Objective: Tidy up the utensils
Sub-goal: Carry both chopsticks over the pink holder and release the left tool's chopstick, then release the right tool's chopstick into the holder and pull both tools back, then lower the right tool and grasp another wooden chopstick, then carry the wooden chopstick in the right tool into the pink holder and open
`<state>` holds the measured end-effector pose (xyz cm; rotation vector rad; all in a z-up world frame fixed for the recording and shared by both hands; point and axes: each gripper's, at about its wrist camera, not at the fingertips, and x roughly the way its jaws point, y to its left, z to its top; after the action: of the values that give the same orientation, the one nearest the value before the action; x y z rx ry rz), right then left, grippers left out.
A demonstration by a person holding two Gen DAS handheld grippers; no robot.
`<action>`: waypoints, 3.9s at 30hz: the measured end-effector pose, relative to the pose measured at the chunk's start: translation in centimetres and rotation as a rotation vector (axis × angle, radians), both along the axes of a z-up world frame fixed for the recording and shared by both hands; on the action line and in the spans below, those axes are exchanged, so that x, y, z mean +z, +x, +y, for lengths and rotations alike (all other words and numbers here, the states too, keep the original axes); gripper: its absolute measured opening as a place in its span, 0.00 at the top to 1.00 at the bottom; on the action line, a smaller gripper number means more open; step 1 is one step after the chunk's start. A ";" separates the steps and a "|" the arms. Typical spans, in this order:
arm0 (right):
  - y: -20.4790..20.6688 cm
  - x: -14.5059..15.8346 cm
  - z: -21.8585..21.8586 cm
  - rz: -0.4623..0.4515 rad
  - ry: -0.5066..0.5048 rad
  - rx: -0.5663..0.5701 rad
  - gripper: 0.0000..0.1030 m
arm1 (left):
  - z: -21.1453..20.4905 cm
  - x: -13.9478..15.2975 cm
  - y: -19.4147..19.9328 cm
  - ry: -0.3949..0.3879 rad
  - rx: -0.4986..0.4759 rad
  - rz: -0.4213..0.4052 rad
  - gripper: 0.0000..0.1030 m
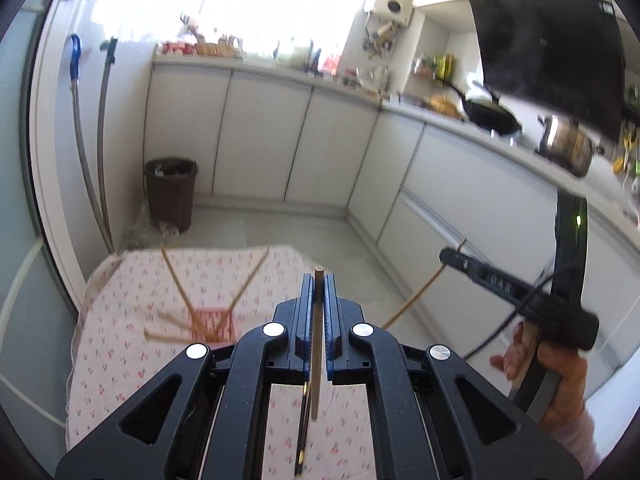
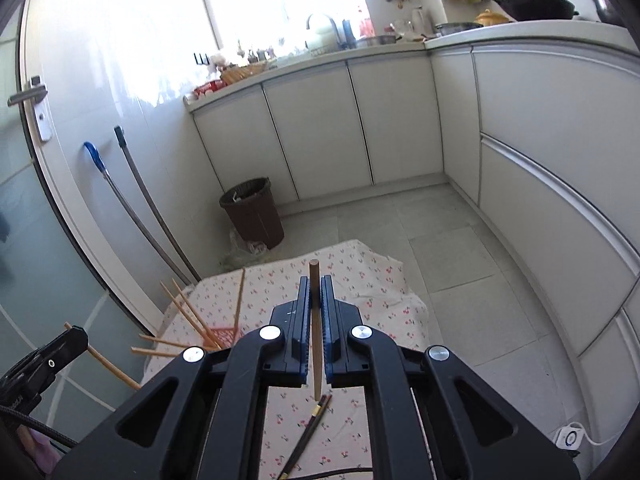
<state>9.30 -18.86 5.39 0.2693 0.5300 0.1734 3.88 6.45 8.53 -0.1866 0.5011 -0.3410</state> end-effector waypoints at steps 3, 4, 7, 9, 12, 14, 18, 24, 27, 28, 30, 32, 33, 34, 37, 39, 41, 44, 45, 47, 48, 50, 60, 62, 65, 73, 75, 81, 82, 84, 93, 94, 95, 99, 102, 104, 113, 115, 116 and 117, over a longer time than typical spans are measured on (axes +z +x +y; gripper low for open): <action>-0.3 2.6 0.1 -0.071 0.035 0.012 0.95 | 0.6 3.1 0.3 -0.016 0.034 -0.075 0.96; -0.3 3.3 0.3 -0.093 0.047 0.020 0.95 | 1.0 4.0 0.5 -0.018 0.051 -0.097 0.96; -0.3 4.7 0.7 -0.133 0.082 0.044 0.95 | 1.7 5.4 1.4 -0.011 0.105 -0.143 0.96; 0.0 5.1 0.9 -0.144 0.102 0.053 0.95 | 2.1 5.5 2.2 -0.001 0.138 -0.157 0.96; 0.8 5.5 1.4 -0.151 0.130 0.062 0.95 | 2.9 4.8 3.8 0.008 0.191 -0.156 0.96; 1.7 5.4 2.2 -0.147 0.138 0.067 0.95 | 3.6 3.9 5.2 0.008 0.220 -0.141 0.96; 3.3 4.7 3.8 -0.128 0.149 0.081 0.95 | 4.4 1.6 8.0 0.014 0.260 -0.092 0.96; 5.1 3.5 6.1 -0.096 0.143 0.108 0.95 | 4.5 -3.5 11.8 0.054 0.300 -0.037 0.95; 5.5 2.9 7.0 -0.081 0.144 0.126 0.95 | 5.9 -4.7 12.3 0.009 0.306 0.042 0.84; 5.6 2.8 7.3 -0.080 0.140 0.129 0.95 | 6.7 -4.4 11.9 -0.014 0.322 0.040 0.81; 5.6 2.7 7.8 -0.078 0.138 0.135 0.95 | 8.0 -2.8 10.5 -0.048 0.352 0.016 0.75; 5.5 2.5 8.2 -0.077 0.137 0.142 0.95 | 9.3 -0.9 8.7 -0.095 0.374 -0.028 0.68; 5.5 2.5 8.5 -0.077 0.132 0.143 0.95 | 9.8 -0.3 7.9 -0.116 0.381 -0.047 0.63; 5.5 2.5 8.9 -0.080 0.123 0.143 0.95 | 10.3 0.3 7.0 -0.136 0.390 -0.065 0.59; 5.3 2.4 9.7 -0.087 0.099 0.142 0.95 | 11.2 1.1 5.3 -0.178 0.407 -0.096 0.50; 5.4 2.3 10.5 -0.090 0.088 0.140 0.95 | 11.2 1.2 4.9 -0.158 0.421 -0.099 0.50; 5.6 2.0 11.3 -0.089 0.073 0.136 0.95 | 10.9 0.9 5.0 -0.140 0.416 -0.096 0.50; 6.3 1.2 12.4 -0.088 0.047 0.116 0.95 | 10.6 0.2 5.5 -0.134 0.397 -0.071 0.50; 6.6 0.7 12.9 -0.086 0.042 0.110 0.95 | 10.4 -0.1 5.8 -0.129 0.391 -0.062 0.50; 7.5 -0.3 13.6 -0.076 0.042 0.104 0.95 | 9.9 -0.6 6.7 -0.114 0.384 -0.048 0.50; 7.9 -0.9 14.0 -0.072 0.046 0.104 0.95 | 9.7 -0.9 7.0 -0.101 0.381 -0.040 0.50; 8.7 -2.3 14.7 -0.057 0.061 0.112 0.95 | 9.5 -1.4 7.5 -0.070 0.382 -0.026 0.50; 6.5 -3.2 15.6 0.005 -0.042 0.147 0.87 | 9.1 -2.1 7.2 -0.002 0.346 0.028 0.50; 5.7 -2.8 15.3 0.007 -0.068 0.146 0.79 | 7.9 -2.5 7.0 0.041 0.321 0.038 0.50; 4.2 -2.7 14.3 0.006 -0.102 0.120 0.66 | 6.4 -3.1 6.6 0.085 0.298 0.064 0.50; 1.1 -3.7 11.6 0.029 -0.196 0.051 0.45 | 4.1 -5.6 4.7 0.174 0.291 0.115 0.37; 0.2 -4.4 10.2 0.041 -0.193 0.022 0.35 | 3.6 -6.5 4.2 0.193 0.287 0.134 0.34; -0.7 -7.7 4.1 0.148 -0.151 -0.057 0.16 | 3.2 -8.5 3.0 0.212 0.255 0.183 0.26; -0.2 -8.6 3.4 0.190 -0.152 -0.054 0.15 | 3.1 -8.7 2.9 0.212 0.248 0.190 0.26; 1.5 -11.3 2.1 0.302 -0.158 -0.017 0.15 | 2.9 -9.1 2.8 0.216 0.234 0.203 0.25; 10.8 -22.8 5.4 0.563 -0.222 0.268 0.15 | 0.7 -9.0 1.3 0.296 0.177 0.117 0.21; 11.8 -23.3 6.1 0.571 -0.231 0.276 0.15 | 0.8 -8.8 1.0 0.301 0.184 0.094 0.20; 12.8 -23.9 6.6 0.572 -0.244 0.279 0.15 | 0.9 -8.8 0.9 0.301 0.189 0.083 0.19; 16.7 -26.7 9.0 0.611 -0.279 0.303 0.23 | 1.5 -9.0 0.8 0.298 0.185 0.078 0.19; 18.4 -29.0 10.2 0.668 -0.337 0.290 0.57 | 2.2 -9.0 1.0 0.295 0.190 0.072 0.19; 18.8 -28.9 10.5 0.626 -0.341 0.285 0.71 | 2.6 -8.8 1.1 0.272 0.190 0.073 0.19; 15.2 -25.7 8.3 0.443 -0.290 0.198 0.93 | 5.2 -8.3 1.3 0.161 0.226 0.095 0.19; 13.7 -23.2 7.6 0.389 -0.290 0.183 0.93 | 5.9 -8.0 1.2 0.127 0.236 0.099 0.19; 12.7 -21.7 7.2 0.357 -0.285 0.174 0.93 | 6.2 -7.9 1.2 0.118 0.241 0.100 0.19; 11.9 -20.3 6.9 0.332 -0.278 0.168 0.93 | 6.4 -7.7 1.1 0.105 0.248 0.100 0.19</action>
<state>21.25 -11.95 -14.95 -0.0204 0.8981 0.2175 5.03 12.87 0.78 -0.1626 0.5859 -0.0633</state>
